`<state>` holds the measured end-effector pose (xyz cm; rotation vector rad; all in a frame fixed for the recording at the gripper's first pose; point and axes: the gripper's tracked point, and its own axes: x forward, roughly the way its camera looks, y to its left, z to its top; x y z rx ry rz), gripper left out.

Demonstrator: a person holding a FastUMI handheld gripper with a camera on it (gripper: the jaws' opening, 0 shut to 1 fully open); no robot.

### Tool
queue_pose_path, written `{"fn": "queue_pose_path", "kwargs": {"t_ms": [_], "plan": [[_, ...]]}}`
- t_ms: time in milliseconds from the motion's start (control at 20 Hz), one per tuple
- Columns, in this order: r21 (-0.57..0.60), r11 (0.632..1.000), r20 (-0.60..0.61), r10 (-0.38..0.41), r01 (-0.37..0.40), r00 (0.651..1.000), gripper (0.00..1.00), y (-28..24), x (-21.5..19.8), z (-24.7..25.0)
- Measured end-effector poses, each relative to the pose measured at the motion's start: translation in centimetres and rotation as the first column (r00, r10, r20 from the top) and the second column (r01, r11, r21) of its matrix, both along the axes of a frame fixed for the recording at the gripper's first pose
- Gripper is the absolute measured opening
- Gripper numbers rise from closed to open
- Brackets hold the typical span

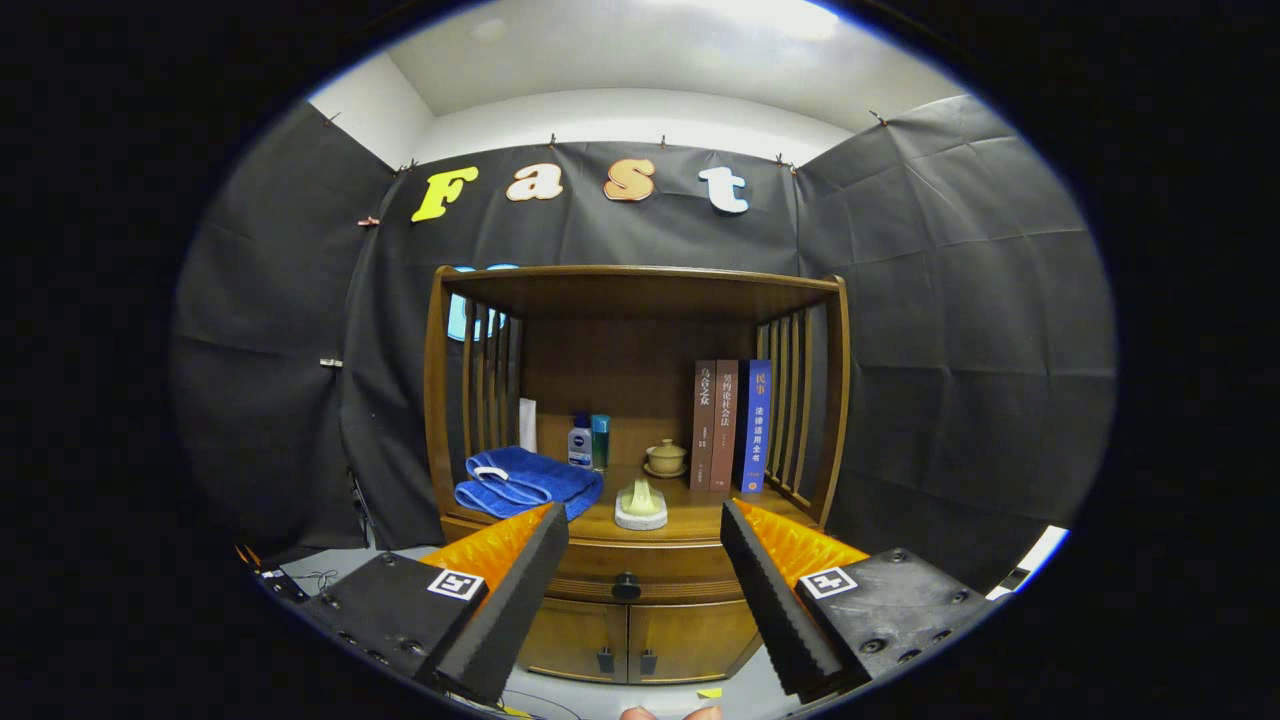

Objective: Pull open the drawer, take out the items inside it, and place them on the countertop above the cabinet.

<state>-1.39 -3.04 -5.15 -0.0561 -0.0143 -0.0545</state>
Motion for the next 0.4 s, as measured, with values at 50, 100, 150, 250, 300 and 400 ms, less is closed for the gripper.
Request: {"fn": "queue_pose_path", "kwargs": {"t_ms": [50,100,150,250,300,400], "plan": [[0.004,1.000,0.000,0.005,-0.005,1.000,0.99,0.1,-0.1,0.1],[0.007,1.000,0.000,0.014,-0.014,1.000,0.99,0.3,-0.3,0.2],[0.007,1.000,0.004,0.023,-0.023,1.000,0.99,0.6,-0.4,0.4],[0.007,1.000,0.021,0.024,-0.024,0.999,0.99,0.7,-0.7,0.8],[0.011,1.000,0.025,0.026,-0.026,0.999,0.99,0.8,-0.9,0.9],[0.026,0.999,0.025,0.047,-0.047,0.999,0.99,1.7,-1.2,0.8]]}}
